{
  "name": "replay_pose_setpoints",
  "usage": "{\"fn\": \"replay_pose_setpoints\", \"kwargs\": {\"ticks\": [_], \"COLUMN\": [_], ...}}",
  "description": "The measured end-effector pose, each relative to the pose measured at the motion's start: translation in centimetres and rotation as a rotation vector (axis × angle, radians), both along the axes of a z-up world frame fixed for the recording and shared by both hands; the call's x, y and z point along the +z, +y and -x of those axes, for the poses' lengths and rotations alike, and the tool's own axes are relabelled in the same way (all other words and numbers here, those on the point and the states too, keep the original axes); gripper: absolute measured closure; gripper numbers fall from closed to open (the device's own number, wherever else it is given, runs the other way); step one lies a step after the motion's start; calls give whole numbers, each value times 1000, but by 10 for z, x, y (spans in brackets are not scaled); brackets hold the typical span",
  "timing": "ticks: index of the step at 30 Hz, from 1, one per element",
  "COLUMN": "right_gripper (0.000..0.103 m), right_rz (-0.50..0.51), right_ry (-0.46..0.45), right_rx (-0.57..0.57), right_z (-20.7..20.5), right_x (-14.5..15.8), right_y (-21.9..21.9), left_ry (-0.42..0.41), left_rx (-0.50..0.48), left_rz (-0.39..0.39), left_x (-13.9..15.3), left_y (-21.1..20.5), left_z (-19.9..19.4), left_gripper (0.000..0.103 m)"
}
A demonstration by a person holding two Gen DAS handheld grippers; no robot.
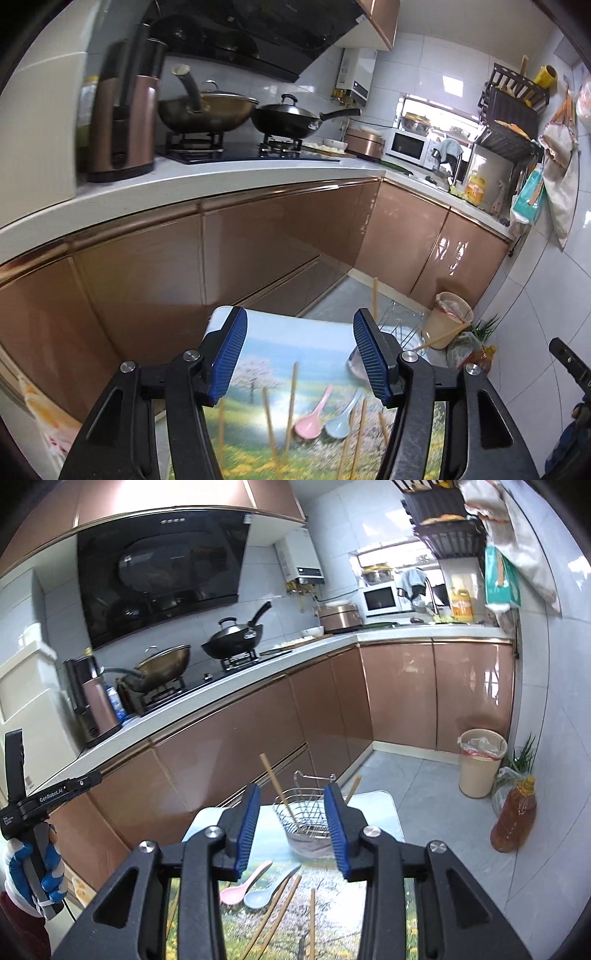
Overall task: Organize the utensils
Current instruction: 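Move both tools back to the table and close each on a chopstick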
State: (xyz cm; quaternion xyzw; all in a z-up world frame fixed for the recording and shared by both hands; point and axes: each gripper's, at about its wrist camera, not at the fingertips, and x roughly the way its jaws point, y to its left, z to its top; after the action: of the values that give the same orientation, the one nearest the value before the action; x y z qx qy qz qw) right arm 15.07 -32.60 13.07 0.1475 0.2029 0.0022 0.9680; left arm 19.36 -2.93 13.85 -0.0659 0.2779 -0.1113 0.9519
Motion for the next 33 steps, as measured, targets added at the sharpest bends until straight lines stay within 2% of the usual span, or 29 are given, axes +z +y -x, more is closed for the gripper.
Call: {"fn": "replay_pose_setpoints", "kwargs": {"ticks": [6, 11, 22, 33], "right_gripper": [69, 69, 69, 70], "right_rz": [21, 28, 36, 28], "right_ry": [16, 74, 284, 492], "right_rx": [60, 110, 172, 252], "right_z": [17, 12, -52, -121], "right_x": [-3, -25, -109, -199], "right_y": [26, 37, 50, 59], "left_ry": [22, 70, 280, 465], "left_rx": [5, -15, -71, -133], "left_rz": [-11, -24, -45, -104], "left_x": [-6, -27, -120, -206], "left_y": [18, 22, 1, -35], "left_z": [21, 22, -40, -103], "left_gripper": [44, 45, 50, 53]}}
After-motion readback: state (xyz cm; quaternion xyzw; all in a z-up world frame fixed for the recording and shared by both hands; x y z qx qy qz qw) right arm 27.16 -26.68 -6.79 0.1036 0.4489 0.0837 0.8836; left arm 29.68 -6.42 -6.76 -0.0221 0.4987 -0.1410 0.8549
